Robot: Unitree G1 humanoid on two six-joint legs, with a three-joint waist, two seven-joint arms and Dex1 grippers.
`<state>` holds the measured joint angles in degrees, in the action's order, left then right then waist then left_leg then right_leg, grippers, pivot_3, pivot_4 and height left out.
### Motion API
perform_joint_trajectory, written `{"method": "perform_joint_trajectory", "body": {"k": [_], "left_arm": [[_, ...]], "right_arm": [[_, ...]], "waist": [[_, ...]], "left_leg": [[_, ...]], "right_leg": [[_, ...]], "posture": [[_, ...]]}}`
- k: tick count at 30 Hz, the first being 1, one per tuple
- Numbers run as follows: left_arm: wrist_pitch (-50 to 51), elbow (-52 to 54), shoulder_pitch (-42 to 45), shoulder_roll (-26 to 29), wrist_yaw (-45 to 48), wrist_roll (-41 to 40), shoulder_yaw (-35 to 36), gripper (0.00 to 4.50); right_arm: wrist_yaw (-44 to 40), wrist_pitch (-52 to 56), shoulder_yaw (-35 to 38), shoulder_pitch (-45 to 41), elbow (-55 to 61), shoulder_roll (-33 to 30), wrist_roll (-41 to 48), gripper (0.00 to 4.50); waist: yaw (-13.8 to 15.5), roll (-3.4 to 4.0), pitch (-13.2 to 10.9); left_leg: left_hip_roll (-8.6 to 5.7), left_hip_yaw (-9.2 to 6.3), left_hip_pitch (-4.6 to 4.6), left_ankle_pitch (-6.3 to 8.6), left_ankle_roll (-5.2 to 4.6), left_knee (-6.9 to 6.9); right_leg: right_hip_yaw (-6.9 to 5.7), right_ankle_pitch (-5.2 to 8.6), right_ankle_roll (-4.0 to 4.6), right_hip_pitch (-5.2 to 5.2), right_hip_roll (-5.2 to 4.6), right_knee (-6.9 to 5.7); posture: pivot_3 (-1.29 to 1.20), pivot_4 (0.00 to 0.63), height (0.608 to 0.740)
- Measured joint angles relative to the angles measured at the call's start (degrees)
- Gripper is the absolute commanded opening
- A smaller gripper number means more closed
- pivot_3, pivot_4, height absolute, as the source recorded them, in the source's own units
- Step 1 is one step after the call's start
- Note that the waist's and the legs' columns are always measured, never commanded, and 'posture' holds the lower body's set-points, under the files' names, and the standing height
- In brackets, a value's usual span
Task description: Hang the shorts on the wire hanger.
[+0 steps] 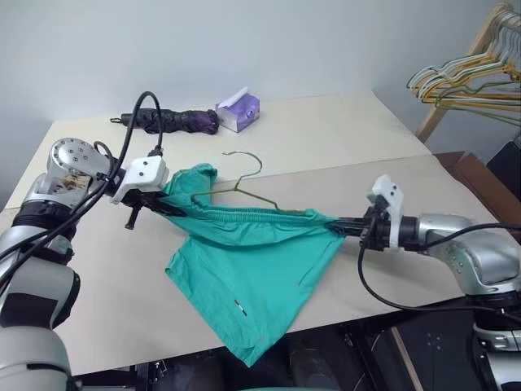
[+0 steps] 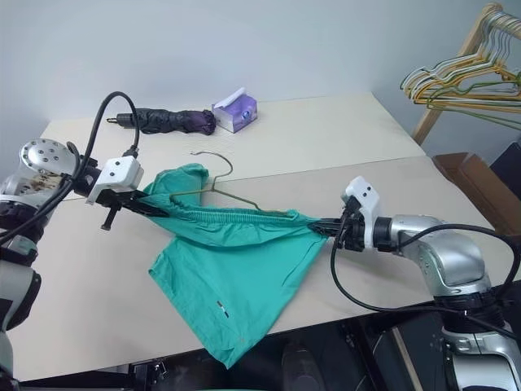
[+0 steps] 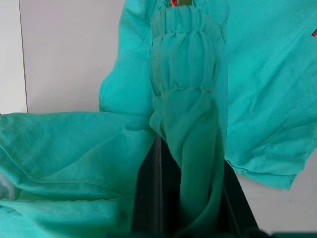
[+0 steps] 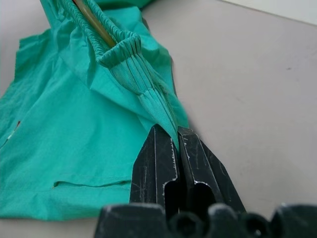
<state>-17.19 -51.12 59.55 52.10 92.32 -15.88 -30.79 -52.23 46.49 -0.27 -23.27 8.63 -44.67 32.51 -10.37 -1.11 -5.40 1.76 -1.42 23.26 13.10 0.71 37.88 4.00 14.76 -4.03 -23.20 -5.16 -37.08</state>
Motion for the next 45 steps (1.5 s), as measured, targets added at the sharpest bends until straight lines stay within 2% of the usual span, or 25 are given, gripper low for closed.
{"method": "perform_joint_trajectory", "body": {"k": [10, 17, 18, 20, 27, 31, 34, 38, 40, 43, 45], "left_arm": [[-0.2, -1.2, 0.0, -4.2, 0.0, 2.4, 0.5, 0.0], [-0.2, -2.6, 0.0, -7.5, 0.0, 5.0, 4.6, 0.0], [-0.2, -2.6, -0.1, -7.8, 0.0, 5.3, 5.4, 0.0], [0.2, -2.6, -0.2, -8.3, 0.0, 5.9, 7.2, 0.0], [1.3, -2.2, -1.6, -9.9, 0.0, 7.5, 11.7, 0.0], [2.3, -0.9, -1.7, -11.1, 0.0, 7.9, 13.5, 0.0], [2.6, 0.4, -2.1, -12.0, 0.0, 8.0, 14.2, 0.0], [2.9, 1.1, -2.2, -12.6, 0.0, 8.0, 15.0, 0.0], [3.5, 1.8, -2.2, -13.7, 0.0, 8.0, 15.8, 0.0], [3.7, 2.1, -2.2, -14.2, 0.0, 8.0, 16.3, 0.0], [3.8, 3.0, -2.2, -14.7, 0.0, 8.0, 16.7, 0.0]], "right_arm": [[-0.1, 0.0, 2.1, -0.5, 0.7, -1.2, 1.5, 0.04], [-0.1, -0.1, 2.2, -0.8, 3.8, -2.1, 1.8, 0.04], [-0.2, -0.3, 2.2, -0.8, 4.3, -2.2, 1.6, 0.51], [-0.2, -0.7, 2.4, -0.8, 4.9, -2.3, 1.5, 0.99], [-0.4, -0.8, 3.5, -1.8, 5.4, -3.7, 1.4, 3.24], [-1.6, -0.9, 3.7, -6.7, 5.3, -6.4, 1.5, 4.48], [-3.4, 1.8, 1.9, -13.9, 5.7, -10.3, 1.3, 4.48], [-6.9, 8.5, -8.6, -24.1, 6.2, -14.0, -1.6, 4.48], [-8.9, 9.6, -15.7, -27.7, 6.1, -13.9, -4.9, 4.48], [-9.5, 10.1, -22.4, -30.3, 4.0, -11.7, -9.3, 4.48], [-9.3, 10.1, -25.5, -31.4, 1.2, -9.3, -12.0, 4.12]], "waist": [[-0.1, 0.0, 0.0], [-0.2, -0.01, 0.0], [-0.2, -0.01, 0.0], [-0.2, -0.02, 0.0], [-0.2, -0.02, 0.0], [-0.2, 0.0, 0.0], [-0.3, 0.04, 0.1], [-1.0, 0.08, 0.1], [-1.4, 0.08, 0.1], [-1.7, 0.08, 0.1], [-1.9, 0.08, 0.1]], "left_leg": [[-0.01, 0.0, 0.01, 0.0, 0.0, 0.0], [-0.01, 0.0, -0.01, 0.0, 0.0, 0.01], [-0.01, 0.0, 0.0, 0.0, 0.0, 0.01], [-0.01, 0.0, 0.0, 0.0, 0.0, 0.01], [-0.02, -0.01, -0.01, 0.0, 0.0, 0.04], [-0.03, -0.01, -0.01, 0.0, 0.0, 0.04], [-0.02, -0.02, -0.01, 0.0, 0.0, 0.04], [-0.01, -0.02, -0.01, 0.0, 0.0, 0.06], [-0.01, -0.03, 0.0, 0.0, 0.0, 0.06], [-0.02, -0.03, 0.03, 0.0, 0.0, 0.07], [-0.03, -0.04, 0.03, 0.0, 0.0, 0.07]], "right_leg": [[0.0, 0.0, 0.0, 0.01, -0.01, 0.0], [0.0, 0.0, 0.0, 0.01, -0.01, -0.01], [0.0, 0.0, 0.0, 0.01, -0.01, -0.01], [0.0, 0.0, 0.0, 0.01, -0.01, -0.01], [-0.01, -0.01, 0.01, 0.02, -0.02, -0.03], [-0.01, -0.01, 0.0, 0.02, -0.03, -0.03], [-0.02, -0.01, 0.01, 0.01, -0.03, -0.03], [-0.03, -0.01, 0.01, 0.0, -0.04, -0.04], [-0.04, 0.0, 0.0, 0.0, -0.04, -0.04], [-0.04, -0.01, 0.01, -0.04, -0.06, -0.06], [-0.04, -0.01, 0.01, -0.05, -0.06, -0.08]], "posture": [[-0.19, 0.059, 0.74], [-0.19, 0.049, 0.74], [-0.19, 0.049, 0.74], [-0.18, 0.045, 0.74], [-0.17, 0.041, 0.74], [-0.17, 0.038, 0.74], [-0.18, 0.036, 0.74], [-0.18, 0.031, 0.74], [-0.17, 0.031, 0.74], [-0.17, 0.03, 0.74], [-0.16, 0.031, 0.74]]}}
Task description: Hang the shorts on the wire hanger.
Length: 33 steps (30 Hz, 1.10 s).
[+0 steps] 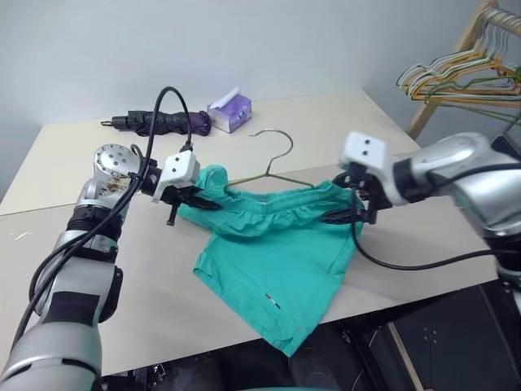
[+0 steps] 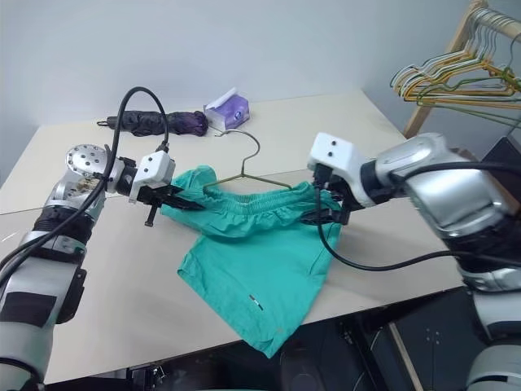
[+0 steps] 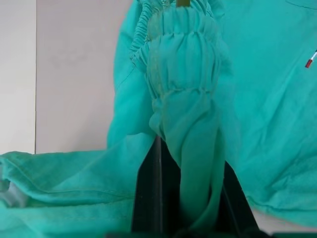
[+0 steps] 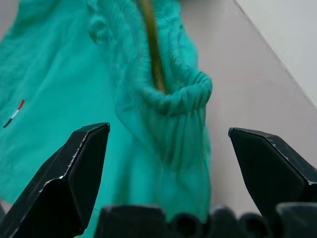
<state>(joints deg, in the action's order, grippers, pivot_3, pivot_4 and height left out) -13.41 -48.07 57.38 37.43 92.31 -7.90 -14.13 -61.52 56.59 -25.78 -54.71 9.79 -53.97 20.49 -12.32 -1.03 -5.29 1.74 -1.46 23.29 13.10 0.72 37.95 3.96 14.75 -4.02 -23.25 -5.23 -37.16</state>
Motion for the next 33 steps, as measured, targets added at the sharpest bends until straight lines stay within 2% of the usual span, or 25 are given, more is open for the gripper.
{"method": "perform_joint_trajectory", "body": {"k": [4, 11, 13, 19, 22, 29, 33], "left_arm": [[0.7, 0.9, -0.1, 0.0, 0.0, 0.0, 0.5, 0.0], [1.1, 1.3, -1.1, 0.3, -0.1, 0.0, 0.7, 0.0], [1.1, 1.3, -1.1, 0.8, -0.5, 0.0, 0.9, 0.0], [1.1, 1.2, -1.0, 0.6, -0.1, 0.0, 1.1, 0.0], [1.0, 1.0, -0.5, -0.3, -0.1, -0.2, 1.5, 0.71], [1.2, 0.1, 1.6, -3.0, -1.2, -1.5, 5.4, 2.93], [2.0, -1.7, 3.3, -3.5, -5.8, -2.6, 9.7, 4.21]], "right_arm": [[0.0, 0.1, -1.7, -1.2, -2.3, 2.3, -2.5, 2.93], [-1.4, 0.1, -1.6, -1.6, -2.4, 3.9, -3.4, 0.46], [-2.6, 0.1, -1.7, -1.6, -1.4, 4.0, -3.4, 0.01], [-2.7, 0.6, 0.2, 0.6, 0.7, 3.7, -3.1, 0.01], [-2.7, 1.4, 2.6, 3.0, 2.2, 3.1, -1.6, 0.0], [-1.6, 4.5, 9.7, 8.5, 6.6, 1.6, 2.7, 0.0], [1.0, 9.2, 15.6, 15.1, 9.2, -0.2, 5.3, 0.0]], "waist": [[-0.3, 0.01, 0.0], [-0.6, 0.02, 0.0], [-0.9, 0.02, 0.0], [-1.0, 0.03, 0.0], [-1.0, 0.03, 0.0], [-1.2, 0.03, 0.0], [-1.0, 0.02, 0.0]], "left_leg": [[-0.01, -0.04, 0.0, 0.0, 0.0, 0.0], [-0.02, -0.06, -0.03, -0.01, 0.0, 0.0], [-0.02, -0.07, -0.02, -0.01, 0.0, 0.0], [-0.03, -0.08, -0.02, -0.01, 0.0, 0.01], [-0.04, -0.08, -0.01, -0.01, 0.0, 0.01], [-0.03, -0.08, -0.05, 0.0, 0.0, 0.01], [-0.04, -0.09, -0.03, 0.0, 0.0, 0.01]], "right_leg": [[0.0, 0.0, 0.0, -0.01, -0.01, -0.03], [-0.01, 0.0, 0.01, 0.0, -0.02, -0.06], [-0.01, 0.0, 0.01, 0.0, -0.01, -0.06], [-0.02, 0.0, 0.01, 0.01, -0.02, -0.05], [-0.03, 0.0, 0.0, 0.01, -0.04, -0.05], [-0.02, 0.0, 0.0, 0.04, -0.03, -0.05], [-0.03, 0.0, 0.0, 0.05, -0.04, -0.05]], "posture": [[-0.16, 0.032, 0.74], [-0.17, 0.034, 0.74], [-0.17, 0.035, 0.74], [-0.18, 0.04, 0.74], [-0.19, 0.047, 0.74], [-0.18, 0.063, 0.74], [-0.17, 0.073, 0.74]]}}
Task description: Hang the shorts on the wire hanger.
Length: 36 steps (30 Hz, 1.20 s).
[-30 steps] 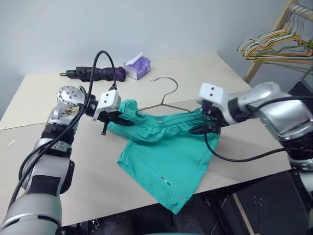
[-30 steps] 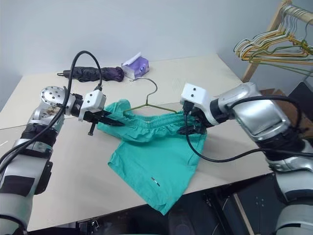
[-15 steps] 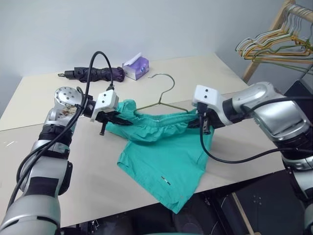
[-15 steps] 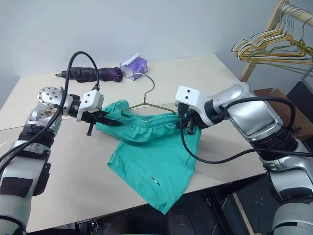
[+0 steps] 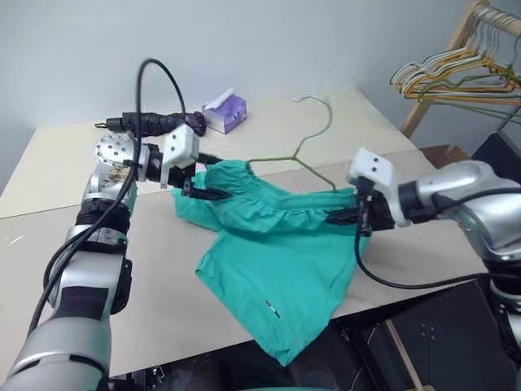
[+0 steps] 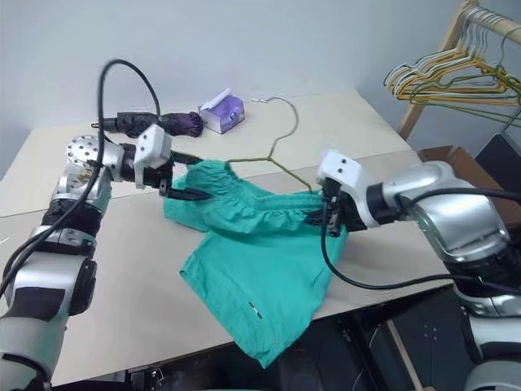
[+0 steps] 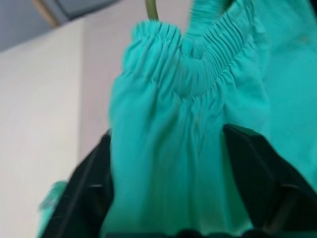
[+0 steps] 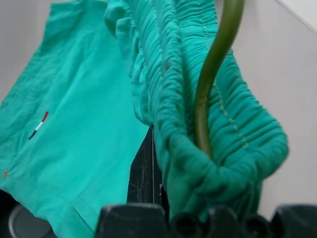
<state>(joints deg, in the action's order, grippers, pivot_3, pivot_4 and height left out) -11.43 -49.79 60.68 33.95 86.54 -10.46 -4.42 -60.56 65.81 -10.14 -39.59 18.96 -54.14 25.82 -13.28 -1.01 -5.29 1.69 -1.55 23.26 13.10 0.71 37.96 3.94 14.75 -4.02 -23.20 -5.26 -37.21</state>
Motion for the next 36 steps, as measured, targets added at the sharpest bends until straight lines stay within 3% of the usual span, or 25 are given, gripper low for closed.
{"method": "perform_joint_trajectory", "body": {"k": [1, 4, 7, 10, 14, 21, 28, 36], "left_arm": [[-0.2, -0.1, 0.6, -0.2, -1.9, -0.3, 1.4, 4.48], [0.4, -0.6, 2.0, -1.1, -8.9, -1.1, 5.1, 4.48], [7.5, 0.8, 2.6, -1.3, -13.2, -3.8, 8.4, 4.48], [20.2, 10.6, 1.2, -1.7, -15.6, -10.0, 11.4, 4.48], [40.6, 32.2, -4.3, -3.5, -23.2, -22.3, 15.6, 4.48], [55.7, 50.7, -7.0, -9.5, -37.1, -34.8, 17.5, 4.48], [57.9, 53.6, -6.8, -9.6, -38.1, -38.6, 16.6, 4.48], [56.0, 52.5, -7.1, -9.1, -35.7, -37.7, 14.3, 4.48]], "right_arm": [[1.1, 1.7, 2.0, 2.0, 1.0, -0.2, 0.6, 0.0], [4.2, 6.4, 8.2, 7.7, 4.3, -0.3, 3.1, 0.0], [8.8, 12.5, 15.6, 13.3, 8.1, 1.7, 4.8, 0.0], [13.2, 19.8, 25.2, 19.3, 12.4, 5.3, 5.3, 0.0], [19.1, 26.0, 38.2, 29.2, 18.8, 9.7, 5.4, 0.0], [27.2, 26.3, 48.5, 38.4, 21.3, 10.4, 9.4, 0.0], [37.5, 26.3, 56.2, 37.4, 11.4, 5.3, 14.9, 0.0], [58.4, 26.3, 57.5, 21.3, -5.0, 1.8, 17.5, 0.0]], "waist": [[0.1, 0.0, 0.0], [0.5, -0.01, 0.0], [0.7, -0.01, 0.0], [1.4, -0.02, 0.0], [2.0, 0.02, 0.0], [2.1, 0.08, 0.0], [-0.1, 0.16, 0.1], [-2.5, 0.31, 0.2]], "left_leg": [[0.0, -0.01, 0.0, 0.0, 0.0, 0.0], [0.0, -0.01, -0.01, 0.0, 0.0, 0.0], [0.0, -0.01, -0.03, 0.0, 0.0, 0.0], [0.0, -0.03, 0.01, 0.0, 0.0, 0.0], [-0.01, -0.03, 0.01, 0.0, 0.0, 0.02], [-0.01, 0.05, -0.53, 0.02, 0.01, 0.07], [-0.01, 0.14, -0.88, 0.03, 0.0, -0.14], [-0.03, 0.21, -0.89, 0.03, -0.01, -0.17]], "right_leg": [[0.0, 0.0, 0.0, 0.02, 0.0, 0.01], [0.0, 0.0, 0.0, 0.04, 0.0, 0.02], [0.01, 0.0, -0.01, 0.05, 0.01, 0.0], [0.0, 0.0, -0.01, 0.05, 0.0, 0.0], [0.02, 0.0, -0.03, 0.15, -0.04, 0.01], [0.06, -0.03, -0.07, 0.73, 0.03, 0.17], [0.14, 0.14, -0.25, 1.03, 0.08, 0.38], [0.26, 0.06, -0.11, 1.03, 0.06, 0.44]], "posture": [[-0.17, 0.076, 0.74], [-0.17, 0.08, 0.74], [-0.17, 0.085, 0.74], [-0.19, 0.085, 0.74], [-0.22, 0.079, 0.74], [-0.27, 0.067, 0.74], [-0.3, 0.06, 0.74], [-0.3, 0.046, 0.74]]}}
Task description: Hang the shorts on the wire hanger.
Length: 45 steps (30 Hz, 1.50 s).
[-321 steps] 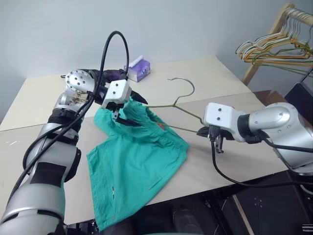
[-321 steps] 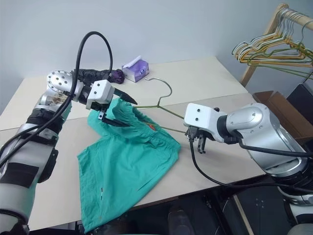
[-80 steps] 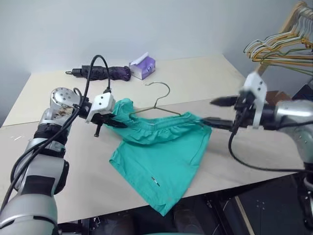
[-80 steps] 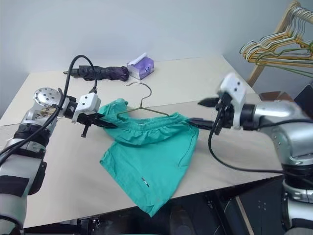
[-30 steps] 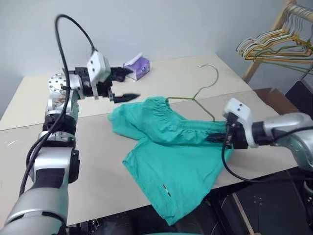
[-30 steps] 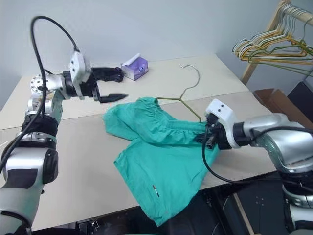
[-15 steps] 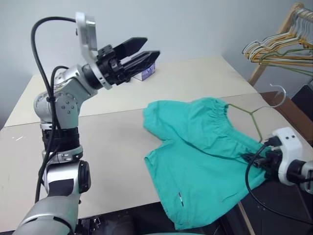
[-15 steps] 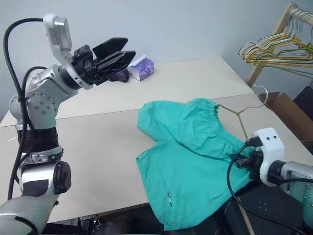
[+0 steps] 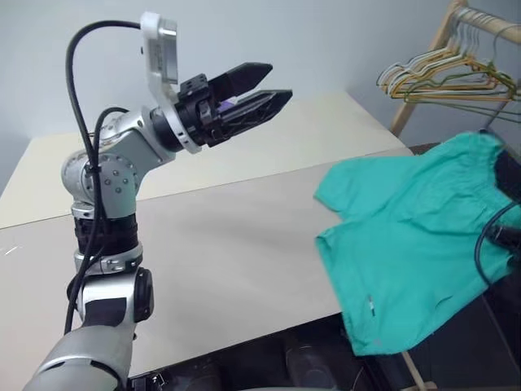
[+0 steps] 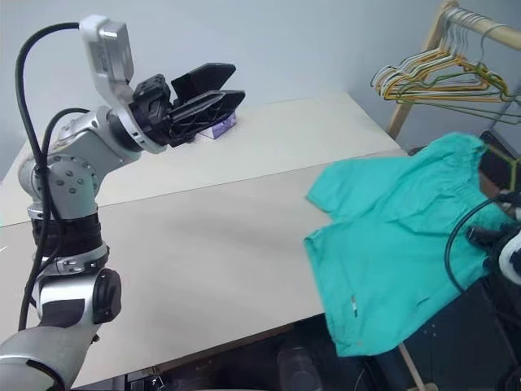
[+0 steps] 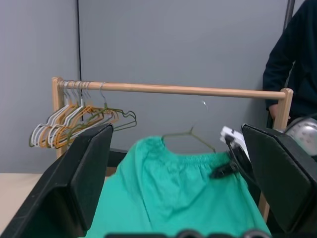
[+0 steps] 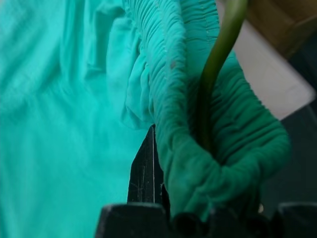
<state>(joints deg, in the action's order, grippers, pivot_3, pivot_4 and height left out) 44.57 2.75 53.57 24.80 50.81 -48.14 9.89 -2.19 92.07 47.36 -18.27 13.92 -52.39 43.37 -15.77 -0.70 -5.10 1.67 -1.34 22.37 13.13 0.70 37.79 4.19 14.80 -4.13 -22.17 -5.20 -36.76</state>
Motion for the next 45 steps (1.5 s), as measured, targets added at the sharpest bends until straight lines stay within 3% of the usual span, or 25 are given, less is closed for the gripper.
{"method": "perform_joint_trajectory", "body": {"k": [6, 13, 25, 34, 38, 45], "left_arm": [[-3.0, -0.8, -0.2, 0.3, 2.1, 2.0, -1.5, 4.48], [-3.5, -1.5, -0.2, 0.9, 3.9, 2.9, -2.0, 4.48], [-4.4, -1.2, -0.2, 2.3, 4.4, 3.2, -2.1, 4.48], [-4.3, 0.4, -1.0, 2.8, 4.1, 3.1, -2.1, 4.5], [-4.3, 0.9, -1.6, 2.9, 3.7, 3.0, -2.1, 4.5], [-4.7, 0.8, -2.1, 4.5, 4.7, 3.5, -2.4, 4.5]], "right_arm": [[9.8, 0.0, -2.1, -18.4, -15.9, -2.7, -2.7, 0.0], [14.8, -0.2, -3.8, -33.7, -32.1, -2.6, -14.6, 0.0], [12.7, -11.5, -4.5, -38.9, -50.6, -5.8, -24.2, 0.0], [9.4, -14.4, -6.6, -37.2, -50.2, -5.3, -25.7, 2.88], [6.8, -17.8, -10.7, -32.1, -43.4, -5.2, -27.0, 4.39], [7.3, -31.2, -14.3, -18.3, -21.0, 1.4, -31.9, 4.45]], "waist": [[-1.2, 0.14, 0.1], [-1.5, 0.36, 0.2], [-1.3, 0.37, 0.2], [-0.8, 0.38, 0.2], [-0.8, 0.39, 0.2], [-1.0, 0.42, 0.3]], "left_leg": [[0.0, 0.02, -0.01, 0.0, 0.0, -0.04], [-0.05, 0.04, 0.02, 0.0, 0.0, -0.06], [-0.07, 0.1, -0.03, 0.0, 0.0, -0.08], [-0.08, 0.1, -0.02, 0.0, 0.0, -0.08], [-0.08, 0.09, -0.02, 0.0, 0.0, -0.07], [-0.06, 0.11, -0.09, 0.0, 0.0, -0.04]], "right_leg": [[0.02, 0.0, -0.01, 0.0, 0.0, 0.05], [0.05, 0.0, -0.01, -0.02, -0.05, 0.06], [0.1, 0.12, -0.21, -0.01, -0.07, 0.08], [0.11, 0.2, -0.37, 0.0, -0.09, 0.08], [0.11, 0.22, -0.39, 0.0, -0.08, 0.07], [0.18, 0.26, -0.49, 0.01, -0.06, 0.0]], "posture": [[-0.3, 0.037, 0.74], [-0.27, 0.029, 0.74], [-0.25, 0.03, 0.74], [-0.24, 0.031, 0.74], [-0.24, 0.033, 0.74], [-0.27, 0.045, 0.74]]}}
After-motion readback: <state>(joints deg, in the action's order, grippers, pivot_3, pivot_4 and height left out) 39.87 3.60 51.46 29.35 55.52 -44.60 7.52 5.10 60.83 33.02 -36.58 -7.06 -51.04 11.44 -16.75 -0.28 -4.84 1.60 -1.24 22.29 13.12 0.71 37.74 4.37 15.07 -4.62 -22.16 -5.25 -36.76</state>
